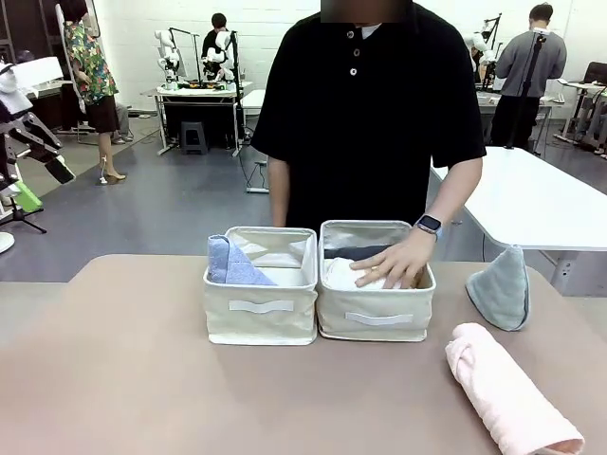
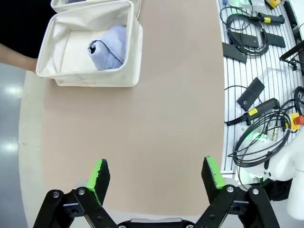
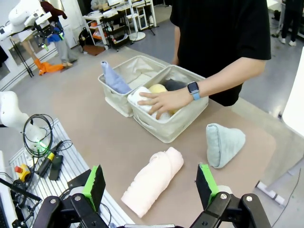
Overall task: Sort the towels based on their folding style.
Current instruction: Pick up one triangle-folded towel and place it in the left Fabric basket, then pick up another triangle-folded towel from the table and place it in the left Fabric basket.
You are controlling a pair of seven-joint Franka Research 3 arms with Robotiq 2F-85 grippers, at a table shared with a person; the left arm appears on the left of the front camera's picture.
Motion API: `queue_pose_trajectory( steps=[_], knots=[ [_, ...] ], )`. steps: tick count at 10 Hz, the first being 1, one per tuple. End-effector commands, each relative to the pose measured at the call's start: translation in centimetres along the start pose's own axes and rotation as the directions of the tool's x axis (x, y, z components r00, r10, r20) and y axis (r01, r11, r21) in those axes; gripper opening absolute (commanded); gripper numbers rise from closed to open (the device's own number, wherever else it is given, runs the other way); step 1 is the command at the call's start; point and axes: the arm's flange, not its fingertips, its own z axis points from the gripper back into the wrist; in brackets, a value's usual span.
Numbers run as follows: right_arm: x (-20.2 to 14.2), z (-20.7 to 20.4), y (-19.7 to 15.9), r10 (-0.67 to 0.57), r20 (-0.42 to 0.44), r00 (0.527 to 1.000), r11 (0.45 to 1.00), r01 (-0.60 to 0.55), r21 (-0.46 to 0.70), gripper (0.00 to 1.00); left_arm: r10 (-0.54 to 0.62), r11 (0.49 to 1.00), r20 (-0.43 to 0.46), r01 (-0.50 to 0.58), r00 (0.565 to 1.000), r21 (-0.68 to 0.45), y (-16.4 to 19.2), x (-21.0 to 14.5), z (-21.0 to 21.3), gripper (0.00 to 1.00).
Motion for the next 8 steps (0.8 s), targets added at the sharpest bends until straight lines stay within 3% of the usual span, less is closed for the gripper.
queue_pose_trajectory(
  steps=[1, 7, 8],
  knots=[
    [0.1, -0.2, 0.0, 0.010, 0.005, 1.000, 1.000, -0.010, 0.013, 1.00, -0.010, 1.000, -0.002, 0.010, 1.000, 0.020, 0.2, 0.5, 1.0, 1.00],
    [0.1, -0.2, 0.0, 0.010, 0.005, 1.000, 1.000, -0.010, 0.013, 1.00, -0.009, 1.000, -0.001, 0.009, 1.000, 0.019, 0.1, 0.4, 0.9, 1.00],
    [0.1, -0.2, 0.0, 0.010, 0.005, 1.000, 1.000, -0.010, 0.013, 1.00, 0.034, 0.995, 0.240, -0.011, 0.970, -0.095, 1.6, -0.3, 4.5, 1.00]
  ],
)
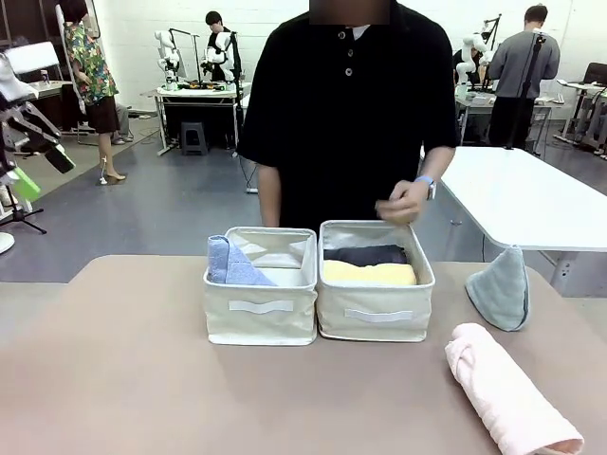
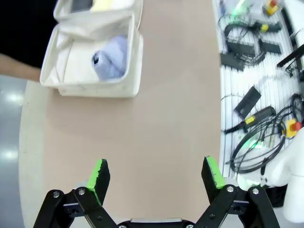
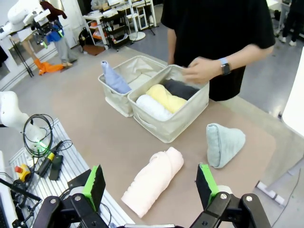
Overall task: Sort the towels based on their folding style.
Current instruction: Pick up another triangle-folded towel from the table and place it in the left Fabric basket.
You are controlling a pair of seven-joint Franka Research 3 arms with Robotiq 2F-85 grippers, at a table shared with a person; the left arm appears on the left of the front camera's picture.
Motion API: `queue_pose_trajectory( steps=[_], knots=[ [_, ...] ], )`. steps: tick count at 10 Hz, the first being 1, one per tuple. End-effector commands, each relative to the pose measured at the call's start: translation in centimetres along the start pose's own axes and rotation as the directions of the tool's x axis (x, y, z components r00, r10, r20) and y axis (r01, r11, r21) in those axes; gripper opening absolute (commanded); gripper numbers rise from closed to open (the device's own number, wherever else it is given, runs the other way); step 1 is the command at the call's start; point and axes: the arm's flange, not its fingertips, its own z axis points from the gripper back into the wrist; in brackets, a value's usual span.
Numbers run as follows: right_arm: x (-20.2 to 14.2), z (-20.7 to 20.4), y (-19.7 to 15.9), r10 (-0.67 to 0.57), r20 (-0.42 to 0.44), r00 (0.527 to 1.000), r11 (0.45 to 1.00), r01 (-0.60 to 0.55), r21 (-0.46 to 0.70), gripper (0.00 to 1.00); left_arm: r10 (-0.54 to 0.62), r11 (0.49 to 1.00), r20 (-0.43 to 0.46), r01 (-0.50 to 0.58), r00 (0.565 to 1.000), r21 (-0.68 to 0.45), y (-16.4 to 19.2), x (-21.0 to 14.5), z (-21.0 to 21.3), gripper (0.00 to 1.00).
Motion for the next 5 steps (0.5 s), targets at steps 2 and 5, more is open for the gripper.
queue_pose_trajectory(
  steps=[2, 5],
  knots=[
    [0.1, -0.2, 0.0, 0.011, 0.005, 1.000, 1.000, -0.011, 0.013, 1.00, 0.048, 0.996, 0.354, -0.018, 0.934, -0.088, 3.4, -3.5, 6.7, 1.00],
    [0.1, -0.2, 0.0, 0.011, 0.005, 1.000, 1.000, -0.011, 0.013, 1.00, 0.048, 0.999, 0.421, -0.042, 0.906, -0.023, 3.7, -8.5, 7.7, 1.00]
  ],
)
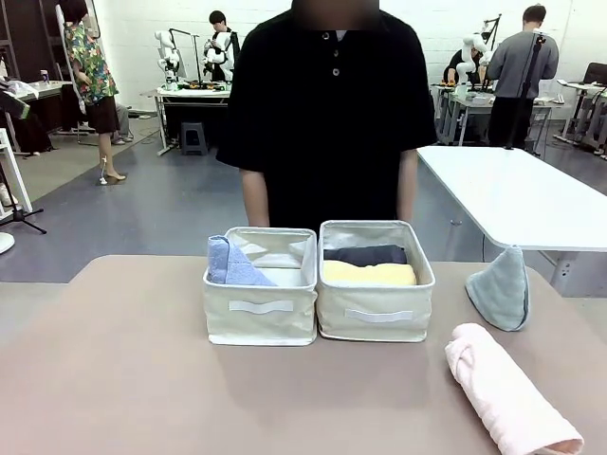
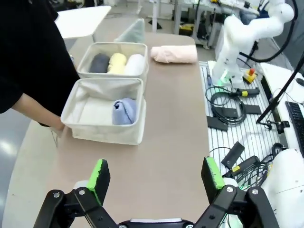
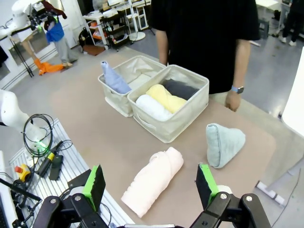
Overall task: Sort the towels based on their folding style.
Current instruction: Pick up another triangle-folded towel from the table and place it in the left Fabric basket.
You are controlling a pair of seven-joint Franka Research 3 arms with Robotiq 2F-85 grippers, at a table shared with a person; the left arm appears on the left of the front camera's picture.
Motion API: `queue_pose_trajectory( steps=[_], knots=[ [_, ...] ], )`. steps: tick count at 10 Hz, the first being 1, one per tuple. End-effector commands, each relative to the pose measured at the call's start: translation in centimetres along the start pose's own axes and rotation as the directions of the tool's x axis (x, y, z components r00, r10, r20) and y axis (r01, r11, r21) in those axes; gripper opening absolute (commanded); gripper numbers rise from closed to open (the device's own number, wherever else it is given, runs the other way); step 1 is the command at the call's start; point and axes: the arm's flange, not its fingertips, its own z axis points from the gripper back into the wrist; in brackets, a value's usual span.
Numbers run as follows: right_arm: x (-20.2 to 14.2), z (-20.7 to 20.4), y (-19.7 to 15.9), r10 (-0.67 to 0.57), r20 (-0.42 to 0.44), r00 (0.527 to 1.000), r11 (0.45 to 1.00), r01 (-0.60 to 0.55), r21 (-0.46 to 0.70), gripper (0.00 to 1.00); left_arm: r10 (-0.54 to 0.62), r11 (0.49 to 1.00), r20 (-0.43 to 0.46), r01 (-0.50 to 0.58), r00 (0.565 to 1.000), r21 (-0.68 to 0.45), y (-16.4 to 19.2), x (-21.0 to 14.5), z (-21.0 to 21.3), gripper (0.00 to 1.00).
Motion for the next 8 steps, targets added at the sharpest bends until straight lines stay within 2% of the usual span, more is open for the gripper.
queue_pose_trajectory(
  steps=[1, 3, 5, 6, 8],
  knots=[
    [0.1, -0.2, 0.0, 0.011, 0.005, 1.000, 1.000, -0.011, 0.013, 1.00, -0.048, 0.994, -0.021, 0.050, 0.999, 0.093, 0.9, -2.3, 0.5, 1.00],
    [0.1, -0.2, 0.0, 0.011, 0.005, 1.000, 1.000, -0.011, 0.013, 1.00, -0.074, 0.986, -0.017, 0.076, 0.997, 0.147, 0.3, -5.7, 1.0, 1.00],
    [0.1, -0.2, 0.0, 0.011, 0.005, 1.000, 1.000, -0.011, 0.013, 1.00, -0.056, 0.980, 0.018, 0.051, 0.998, 0.191, 0.4, -8.9, 2.3, 1.00],
    [0.1, -0.2, 0.0, 0.011, 0.005, 1.000, 1.000, -0.011, 0.013, 1.00, -0.051, 0.978, 0.058, 0.038, 0.997, 0.207, 0.4, -9.9, 2.6, 1.00],
    [0.1, -0.2, 0.0, 0.011, 0.005, 1.000, 1.000, -0.011, 0.013, 1.00, -0.055, 0.983, 0.241, 0.010, 0.969, 0.181, 0.4, -10.0, 3.6, 1.00]
  ],
)
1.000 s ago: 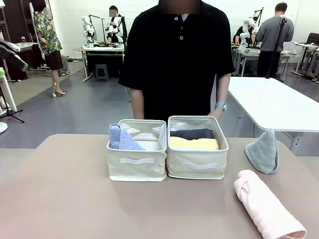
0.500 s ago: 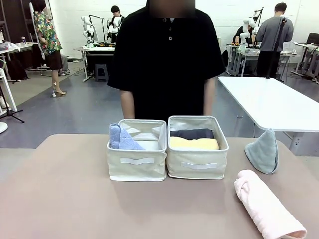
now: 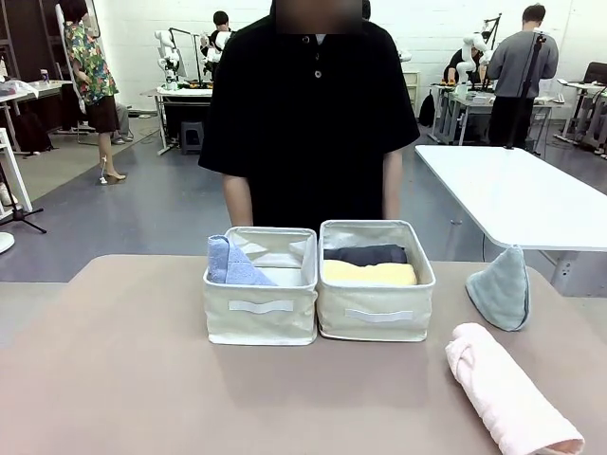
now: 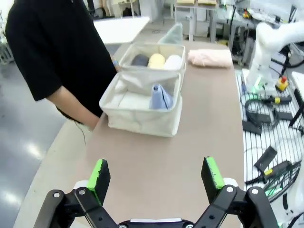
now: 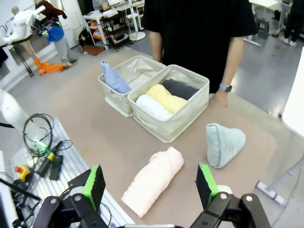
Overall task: Sort the towels based on their folding style.
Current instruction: Pick up another triangle-folded towel from the table and place it in the left Fabric basket.
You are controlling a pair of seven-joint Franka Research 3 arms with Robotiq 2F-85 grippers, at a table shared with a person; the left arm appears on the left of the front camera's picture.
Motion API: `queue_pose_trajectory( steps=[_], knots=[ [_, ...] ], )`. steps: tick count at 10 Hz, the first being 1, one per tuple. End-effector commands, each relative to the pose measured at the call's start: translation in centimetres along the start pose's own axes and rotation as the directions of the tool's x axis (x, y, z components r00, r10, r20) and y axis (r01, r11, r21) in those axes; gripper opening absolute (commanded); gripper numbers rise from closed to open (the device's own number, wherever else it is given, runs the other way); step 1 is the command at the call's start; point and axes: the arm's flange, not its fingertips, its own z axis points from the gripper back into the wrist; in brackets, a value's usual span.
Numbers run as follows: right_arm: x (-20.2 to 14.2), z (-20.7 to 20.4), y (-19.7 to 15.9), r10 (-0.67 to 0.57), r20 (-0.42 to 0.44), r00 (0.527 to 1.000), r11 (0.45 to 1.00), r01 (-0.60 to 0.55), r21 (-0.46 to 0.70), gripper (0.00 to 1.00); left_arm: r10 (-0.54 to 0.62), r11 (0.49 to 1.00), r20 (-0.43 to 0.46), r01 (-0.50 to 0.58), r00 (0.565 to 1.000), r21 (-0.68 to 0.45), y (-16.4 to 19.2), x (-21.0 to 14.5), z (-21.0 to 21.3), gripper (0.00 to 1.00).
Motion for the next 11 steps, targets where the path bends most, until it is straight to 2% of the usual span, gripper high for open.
queue_pose_trajectory(
  steps=[1, 2, 3, 8, 9, 10, 11],
  knots=[
    [0.0, -0.2, 0.0, 0.010, 0.006, 1.000, 1.000, -0.010, 0.013, 1.00, 0.010, 1.000, 0.161, -0.006, 0.987, -0.026, 0.7, 0.2, 0.8, 1.00],
    [0.0, -0.2, 0.0, 0.010, 0.006, 1.000, 1.000, -0.010, 0.013, 1.00, 0.041, 0.998, 0.197, -0.030, 0.979, -0.059, 1.1, 0.0, 0.8, 1.00],
    [0.0, -0.2, 0.0, 0.010, 0.006, 1.000, 1.000, -0.010, 0.013, 1.00, 0.004, 1.000, 0.078, -0.003, 0.997, -0.005, 0.1, 0.1, 0.1, 1.00],
    [0.0, 0.0, 0.0, 0.000, 0.000, 1.000, 1.000, 0.000, 0.000, 1.00, 0.004, 1.000, 0.078, -0.003, 0.997, -0.005, 0.1, 0.1, 0.1, 1.00],
    [1.8, -1.6, 3.3, 0.136, -0.165, 0.977, 0.987, -0.148, -0.065, 1.00, 0.004, 1.000, 0.078, -0.003, 0.997, -0.005, 0.1, 0.1, 0.1, 1.00],
    [3.9, -4.4, 5.4, 0.220, -0.318, 0.922, 0.959, -0.264, -0.102, 1.00, 0.004, 1.000, 0.078, -0.003, 0.997, -0.005, 0.1, 0.1, 0.1, 1.00],
    [5.6, -7.0, 6.4, 0.257, -0.403, 0.878, 0.939, -0.325, -0.110, 1.00, 0.004, 1.000, 0.078, -0.003, 0.997, -0.005, 0.1, 0.1, 0.1, 1.00]
  ],
)
